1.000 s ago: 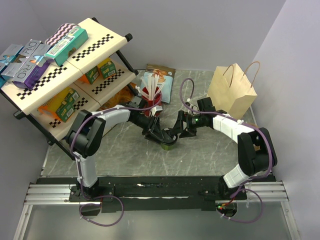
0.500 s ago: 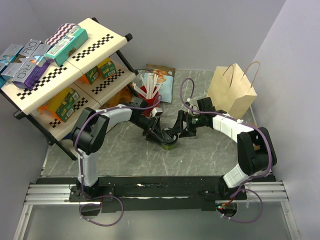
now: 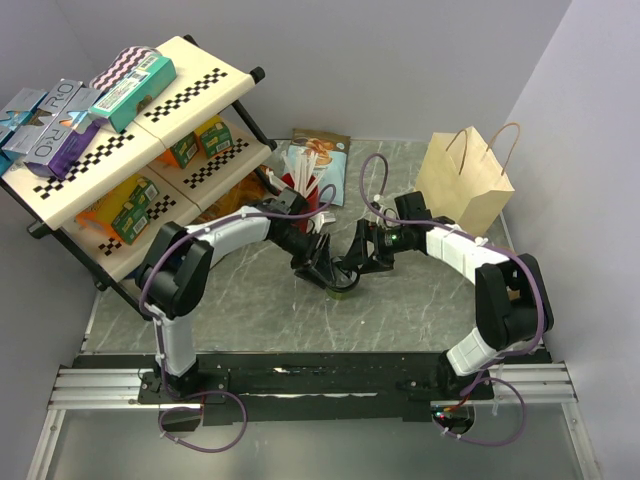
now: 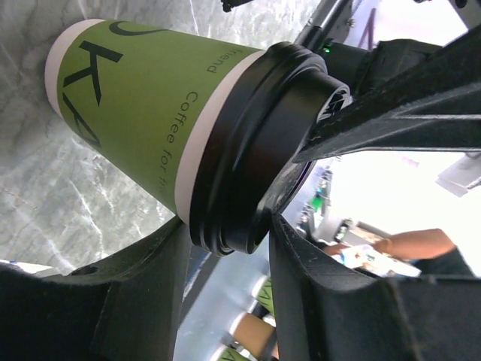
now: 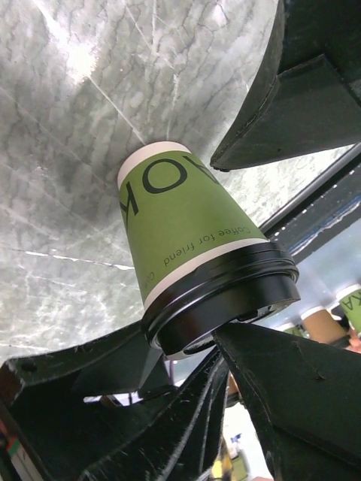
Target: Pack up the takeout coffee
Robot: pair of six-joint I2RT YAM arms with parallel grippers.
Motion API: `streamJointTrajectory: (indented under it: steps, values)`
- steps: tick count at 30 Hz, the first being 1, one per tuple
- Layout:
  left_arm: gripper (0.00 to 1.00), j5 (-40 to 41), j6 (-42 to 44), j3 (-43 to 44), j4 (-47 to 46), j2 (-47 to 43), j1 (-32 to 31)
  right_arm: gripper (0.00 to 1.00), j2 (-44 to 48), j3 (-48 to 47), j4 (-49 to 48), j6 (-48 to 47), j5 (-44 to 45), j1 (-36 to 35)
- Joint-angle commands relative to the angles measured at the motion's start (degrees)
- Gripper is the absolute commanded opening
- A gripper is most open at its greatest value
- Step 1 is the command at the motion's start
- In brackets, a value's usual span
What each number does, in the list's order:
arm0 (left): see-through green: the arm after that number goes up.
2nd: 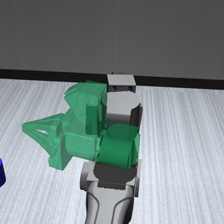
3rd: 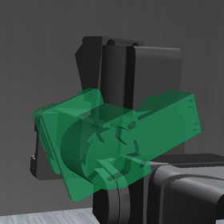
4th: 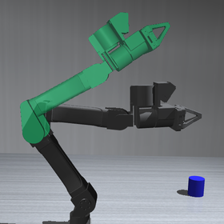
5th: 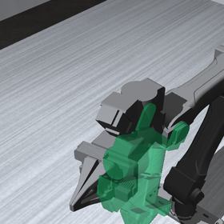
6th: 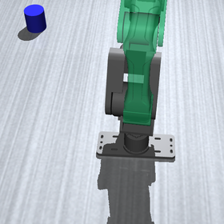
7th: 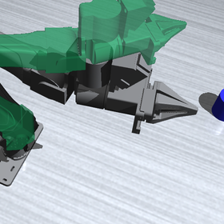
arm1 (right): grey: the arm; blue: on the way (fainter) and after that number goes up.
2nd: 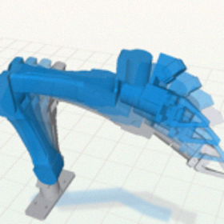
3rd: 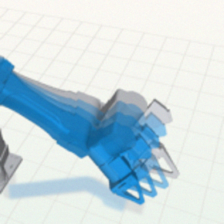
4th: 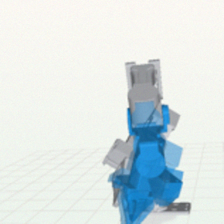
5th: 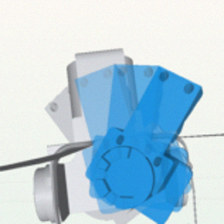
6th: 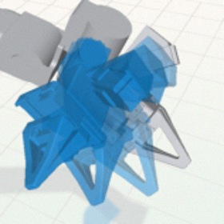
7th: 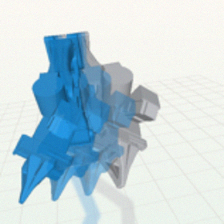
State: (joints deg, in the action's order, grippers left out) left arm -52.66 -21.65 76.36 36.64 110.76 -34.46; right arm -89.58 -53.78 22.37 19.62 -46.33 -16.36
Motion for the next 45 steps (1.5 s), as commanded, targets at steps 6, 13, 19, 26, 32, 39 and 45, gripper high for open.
streamJointTrajectory:
  steps: [6, 13, 19, 26, 32, 39, 45]
  values:
    - [0.55, 33.16, 13.12, -1.39, -4.12, 5.26, -1.23, 0.87, -2.26, -4.58, 1.18, -3.35, 0.80, 0.45]
    - [0.70, 28.50, 14.35, 5.55, -3.69, 4.38, -0.79, 0.89, -2.97, -8.00, 2.15, -4.41, 0.10, 1.68]
    - [0.99, 27.36, 15.67, 6.79, -2.28, 3.59, -0.26, 0.93, -2.35, -10.20, 2.33, -5.29, -0.08, 2.74]
    - [0.99, 22.87, 17.17, 8.63, -2.37, 1.74, 0.27, 0.96, -1.21, -12.40, 3.47, -7.83, 0.53, 3.70]
    - [0.99, 18.05, 17.25, 9.07, -2.89, -0.36, 0.62, 0.96, -0.68, -14.07, 7.94, -11.79, 2.20, 5.37]
    - [0.99, 11.98, 23.21, 12.14, -1.84, -3.27, 0.62, 0.96, 1.51, -14.60, 9.97, -18.73, 3.52, 6.96]
    - [1.00, 6.18, 26.48, 16.18, 0.53, -2.83, 0.79, 0.97, 3.80, -14.60, 12.96, -26.55, 3.52, 7.04]
